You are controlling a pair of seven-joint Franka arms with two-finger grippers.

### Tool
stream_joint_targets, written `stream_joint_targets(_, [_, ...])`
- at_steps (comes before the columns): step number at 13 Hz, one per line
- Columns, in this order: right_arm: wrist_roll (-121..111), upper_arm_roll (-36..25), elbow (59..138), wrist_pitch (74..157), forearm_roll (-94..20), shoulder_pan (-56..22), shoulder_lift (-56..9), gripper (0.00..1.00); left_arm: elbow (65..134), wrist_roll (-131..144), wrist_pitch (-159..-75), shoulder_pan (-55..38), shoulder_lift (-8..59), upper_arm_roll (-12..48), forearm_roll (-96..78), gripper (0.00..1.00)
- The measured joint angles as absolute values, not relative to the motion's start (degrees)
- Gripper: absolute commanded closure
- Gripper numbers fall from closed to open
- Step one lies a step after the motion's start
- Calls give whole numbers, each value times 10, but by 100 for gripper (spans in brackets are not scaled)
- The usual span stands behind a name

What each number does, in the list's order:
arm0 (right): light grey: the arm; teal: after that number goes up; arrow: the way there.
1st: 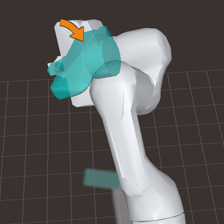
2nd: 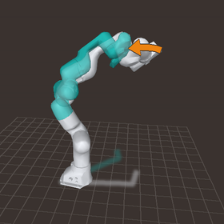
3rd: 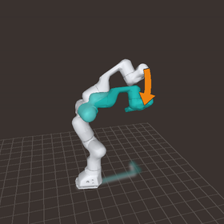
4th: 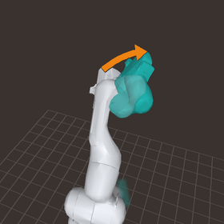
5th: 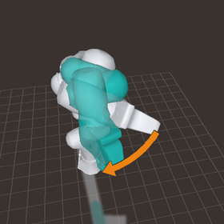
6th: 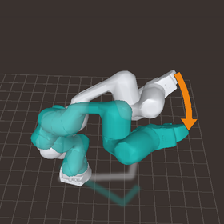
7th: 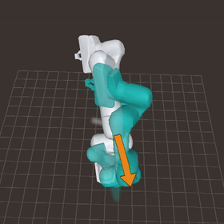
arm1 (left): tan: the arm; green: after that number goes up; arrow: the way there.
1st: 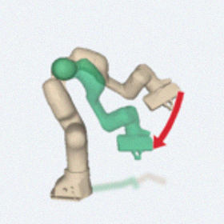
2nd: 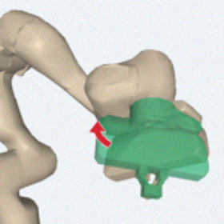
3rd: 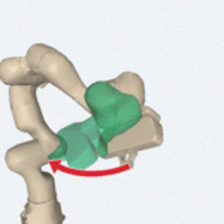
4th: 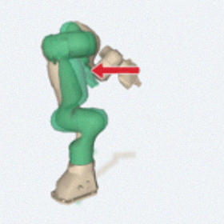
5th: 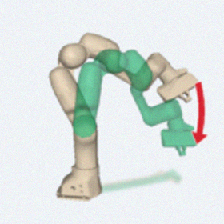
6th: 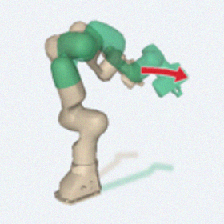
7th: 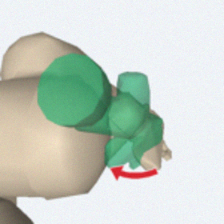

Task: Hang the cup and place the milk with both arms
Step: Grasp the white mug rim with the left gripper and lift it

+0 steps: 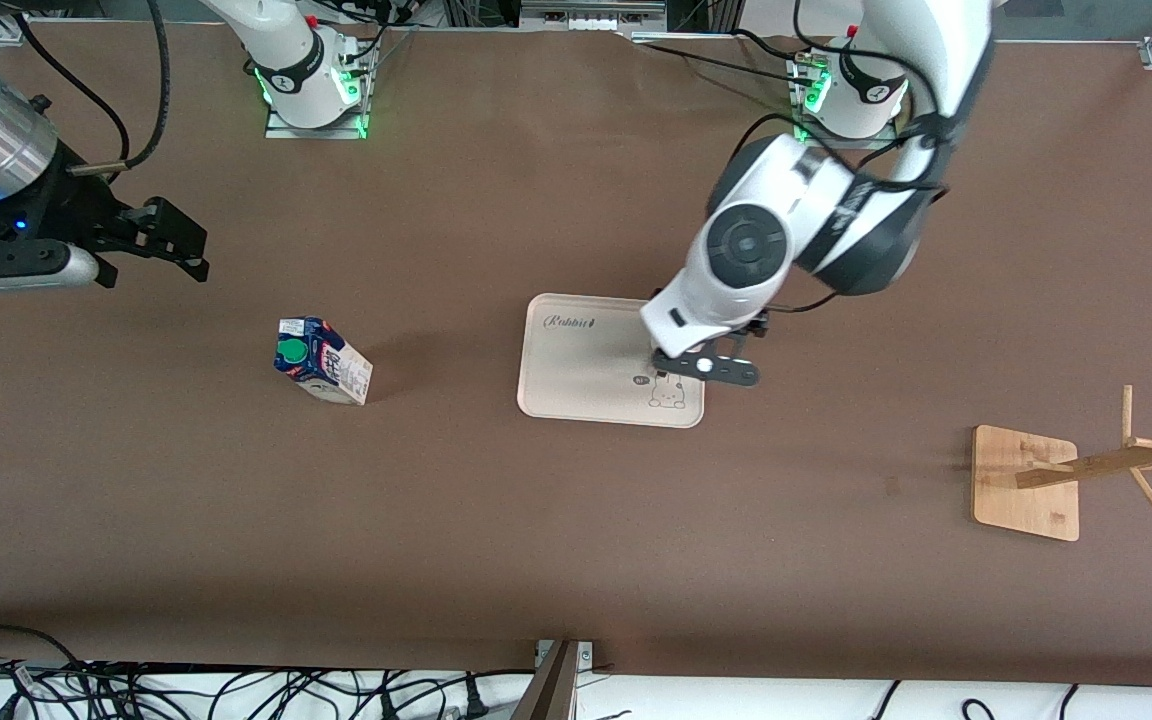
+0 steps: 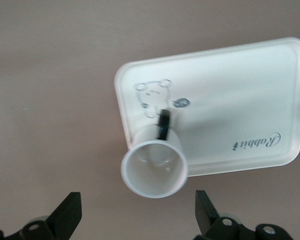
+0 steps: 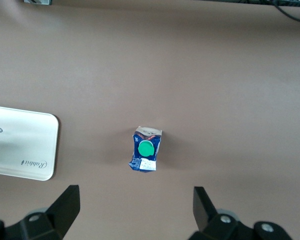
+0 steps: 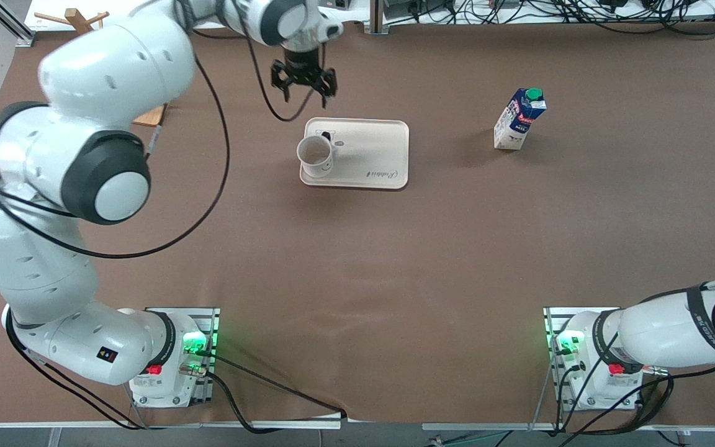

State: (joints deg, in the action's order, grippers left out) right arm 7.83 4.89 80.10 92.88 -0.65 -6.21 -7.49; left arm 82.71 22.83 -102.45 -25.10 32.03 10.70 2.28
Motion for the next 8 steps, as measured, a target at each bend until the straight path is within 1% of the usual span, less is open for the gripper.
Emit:
stream_joint_targets(2, [78, 45, 801, 913, -6, -62, -79, 0, 839, 240, -1062, -288, 350, 107, 60, 0])
stream_joint_targets(5, [78, 41, 802, 833, -6, -61, -82, 0, 895, 243, -1136, -298, 358, 106, 85, 0])
stream_joint_targets(8, [78, 40, 835, 829, -6, -61, -69, 0, 931, 243, -1157, -296, 358, 106, 87, 0])
